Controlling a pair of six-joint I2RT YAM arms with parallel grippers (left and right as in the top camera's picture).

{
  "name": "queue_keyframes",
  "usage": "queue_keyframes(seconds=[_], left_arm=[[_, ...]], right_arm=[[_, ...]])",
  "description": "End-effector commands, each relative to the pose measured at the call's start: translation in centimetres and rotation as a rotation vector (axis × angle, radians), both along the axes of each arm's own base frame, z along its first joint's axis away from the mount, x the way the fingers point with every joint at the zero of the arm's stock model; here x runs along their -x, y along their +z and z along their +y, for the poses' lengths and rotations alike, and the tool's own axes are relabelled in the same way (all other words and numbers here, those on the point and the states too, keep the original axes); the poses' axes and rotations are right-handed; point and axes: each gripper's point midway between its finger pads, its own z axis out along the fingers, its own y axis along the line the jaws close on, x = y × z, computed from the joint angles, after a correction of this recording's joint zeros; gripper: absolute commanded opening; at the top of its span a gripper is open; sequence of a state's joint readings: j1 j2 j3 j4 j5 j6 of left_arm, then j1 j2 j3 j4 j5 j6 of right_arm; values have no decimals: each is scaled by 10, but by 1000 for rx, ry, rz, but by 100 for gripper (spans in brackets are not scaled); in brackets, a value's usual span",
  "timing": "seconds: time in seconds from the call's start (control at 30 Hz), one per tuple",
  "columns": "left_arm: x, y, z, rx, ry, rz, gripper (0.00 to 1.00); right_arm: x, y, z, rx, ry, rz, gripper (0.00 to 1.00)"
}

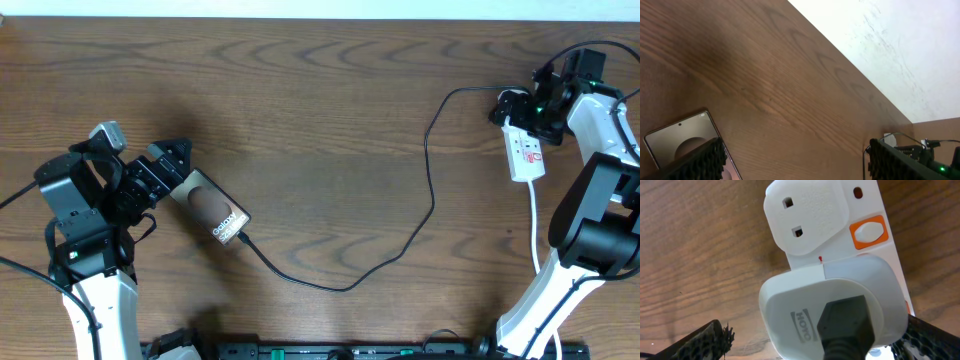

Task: Plug charger to phone and switch on socket

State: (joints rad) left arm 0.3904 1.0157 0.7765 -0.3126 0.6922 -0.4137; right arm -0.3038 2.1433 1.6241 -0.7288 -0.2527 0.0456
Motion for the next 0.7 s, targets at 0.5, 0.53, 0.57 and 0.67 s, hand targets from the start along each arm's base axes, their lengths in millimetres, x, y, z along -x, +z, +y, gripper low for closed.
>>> queue_keyframes(seconds=[0.5,0.53,0.57,0.67], left_arm=[[0,-2,0,-18,-8,5,88],[0,-2,0,-18,-8,5,88],[0,-2,0,-18,-8,5,88],[0,-2,0,-18,-8,5,88]], right_arm=[[2,-4,29,-170,10,11,99],[2,-2,26,-171,4,12,99],[3,0,23,-172,-3,17,99],[8,7,15,-178,-25,30,99]])
